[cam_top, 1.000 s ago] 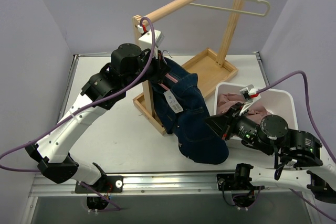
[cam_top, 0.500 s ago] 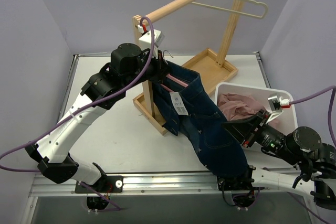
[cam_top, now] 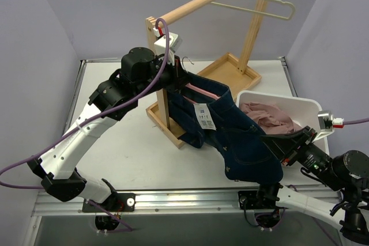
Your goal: Remove the skirt from the hanger
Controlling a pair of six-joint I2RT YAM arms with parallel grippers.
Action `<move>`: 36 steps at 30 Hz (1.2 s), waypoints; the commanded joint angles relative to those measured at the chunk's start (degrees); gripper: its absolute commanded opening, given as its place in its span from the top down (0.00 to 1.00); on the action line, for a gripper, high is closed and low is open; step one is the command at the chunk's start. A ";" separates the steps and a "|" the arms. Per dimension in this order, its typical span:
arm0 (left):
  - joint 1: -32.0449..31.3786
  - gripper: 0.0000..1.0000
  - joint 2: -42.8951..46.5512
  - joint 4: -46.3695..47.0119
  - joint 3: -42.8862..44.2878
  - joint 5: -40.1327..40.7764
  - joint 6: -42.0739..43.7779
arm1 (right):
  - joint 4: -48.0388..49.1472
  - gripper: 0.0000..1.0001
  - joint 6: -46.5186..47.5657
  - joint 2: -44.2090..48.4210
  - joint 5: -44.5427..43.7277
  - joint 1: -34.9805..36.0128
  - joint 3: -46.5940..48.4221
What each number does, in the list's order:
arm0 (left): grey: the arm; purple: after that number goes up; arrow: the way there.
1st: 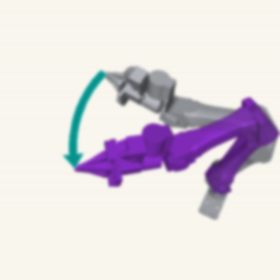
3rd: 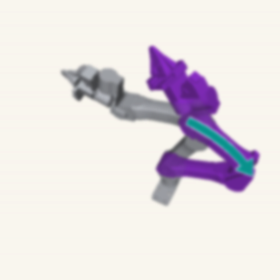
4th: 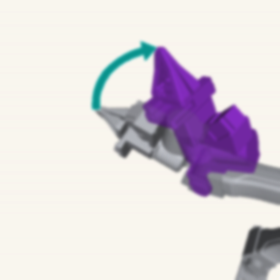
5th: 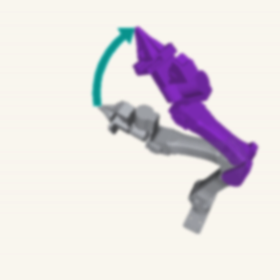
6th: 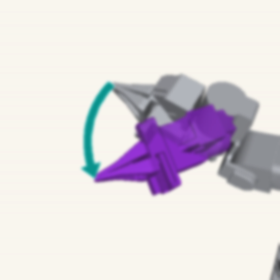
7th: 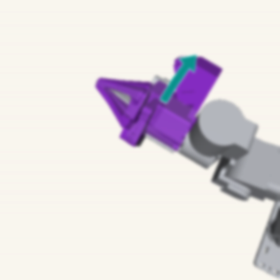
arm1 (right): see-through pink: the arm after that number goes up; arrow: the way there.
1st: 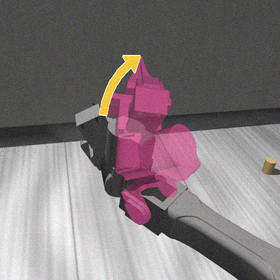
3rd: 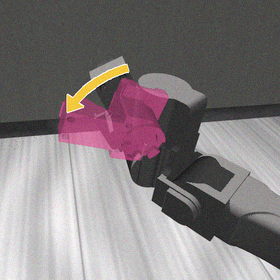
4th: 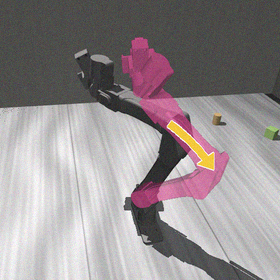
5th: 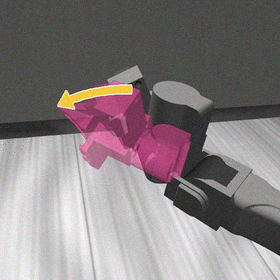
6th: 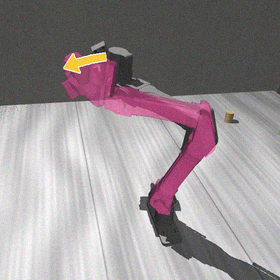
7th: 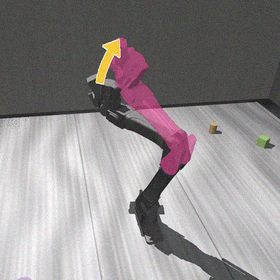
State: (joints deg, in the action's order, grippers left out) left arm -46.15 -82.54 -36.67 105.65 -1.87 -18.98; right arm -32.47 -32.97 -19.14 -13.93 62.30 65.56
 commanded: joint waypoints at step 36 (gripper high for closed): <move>3.26 0.98 0.80 3.79 4.31 2.13 -1.93 | -7.52 1.00 -2.89 11.84 -0.75 -6.93 -1.66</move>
State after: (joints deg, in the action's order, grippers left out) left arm -46.61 -83.33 -36.67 106.56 -7.86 -23.55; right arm -39.18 -36.01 -8.91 -12.78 56.18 63.18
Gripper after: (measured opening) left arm 0.045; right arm 0.019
